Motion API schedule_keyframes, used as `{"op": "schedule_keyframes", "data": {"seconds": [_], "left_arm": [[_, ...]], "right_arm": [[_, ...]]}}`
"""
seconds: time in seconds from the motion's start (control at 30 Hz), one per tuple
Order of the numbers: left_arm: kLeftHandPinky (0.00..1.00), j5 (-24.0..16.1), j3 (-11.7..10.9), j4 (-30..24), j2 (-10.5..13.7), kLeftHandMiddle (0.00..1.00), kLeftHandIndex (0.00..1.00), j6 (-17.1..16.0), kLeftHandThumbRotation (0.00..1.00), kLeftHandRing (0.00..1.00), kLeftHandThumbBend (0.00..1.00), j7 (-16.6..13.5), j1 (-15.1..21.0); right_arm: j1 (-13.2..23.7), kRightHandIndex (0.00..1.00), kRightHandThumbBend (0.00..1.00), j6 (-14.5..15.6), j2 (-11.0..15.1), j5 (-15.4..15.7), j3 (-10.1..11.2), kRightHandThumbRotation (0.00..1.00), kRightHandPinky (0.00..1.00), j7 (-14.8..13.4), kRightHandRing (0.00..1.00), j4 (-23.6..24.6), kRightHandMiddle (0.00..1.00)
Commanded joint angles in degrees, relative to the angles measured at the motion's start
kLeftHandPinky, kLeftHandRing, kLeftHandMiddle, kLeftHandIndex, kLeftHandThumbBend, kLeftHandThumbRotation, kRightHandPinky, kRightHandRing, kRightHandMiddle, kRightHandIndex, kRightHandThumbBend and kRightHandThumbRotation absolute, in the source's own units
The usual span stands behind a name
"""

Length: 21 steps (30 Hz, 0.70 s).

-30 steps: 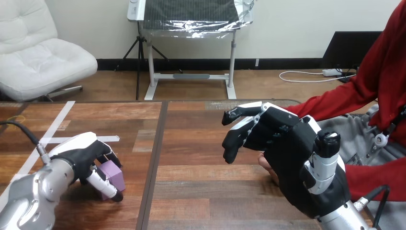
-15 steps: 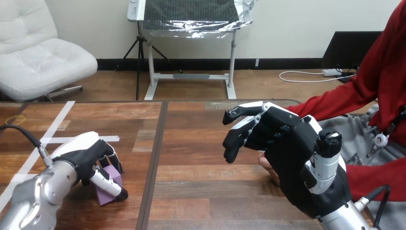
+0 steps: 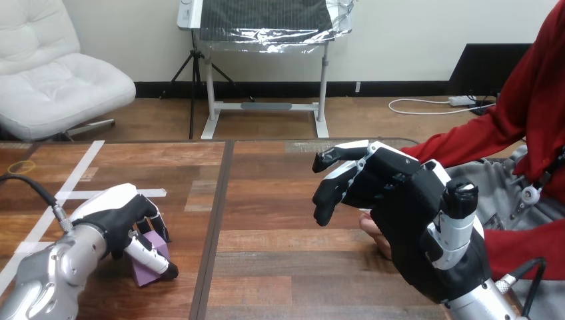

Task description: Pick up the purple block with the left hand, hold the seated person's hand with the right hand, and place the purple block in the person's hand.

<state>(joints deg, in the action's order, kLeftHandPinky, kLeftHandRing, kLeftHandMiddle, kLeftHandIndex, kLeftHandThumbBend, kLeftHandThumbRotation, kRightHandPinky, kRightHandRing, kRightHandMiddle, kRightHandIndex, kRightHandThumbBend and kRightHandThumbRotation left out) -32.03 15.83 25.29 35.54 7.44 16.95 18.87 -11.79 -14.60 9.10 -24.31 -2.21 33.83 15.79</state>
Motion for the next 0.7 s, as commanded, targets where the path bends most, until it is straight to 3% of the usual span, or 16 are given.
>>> {"op": "schedule_keyframes", "data": {"seconds": [0.0, 0.67], "left_arm": [[0.27, -0.18, -0.91, -0.26, 0.06, 0.42, 0.45, -0.84, 0.0, 0.34, 0.73, -1.78, 2.92], [0.32, 0.32, -1.33, -0.56, 0.12, 0.44, 0.45, -2.4, 0.0, 0.38, 0.74, -3.71, 2.3]], "right_arm": [[3.18, 0.62, 0.9, -0.97, -0.41, -0.75, 0.52, 1.0, 0.38, 0.03, 0.44, 0.08, 0.52], [3.58, 0.62, 0.9, -1.22, -0.28, 0.75, 0.61, 1.0, 0.37, -0.75, 0.44, -0.38, 0.52]]}}
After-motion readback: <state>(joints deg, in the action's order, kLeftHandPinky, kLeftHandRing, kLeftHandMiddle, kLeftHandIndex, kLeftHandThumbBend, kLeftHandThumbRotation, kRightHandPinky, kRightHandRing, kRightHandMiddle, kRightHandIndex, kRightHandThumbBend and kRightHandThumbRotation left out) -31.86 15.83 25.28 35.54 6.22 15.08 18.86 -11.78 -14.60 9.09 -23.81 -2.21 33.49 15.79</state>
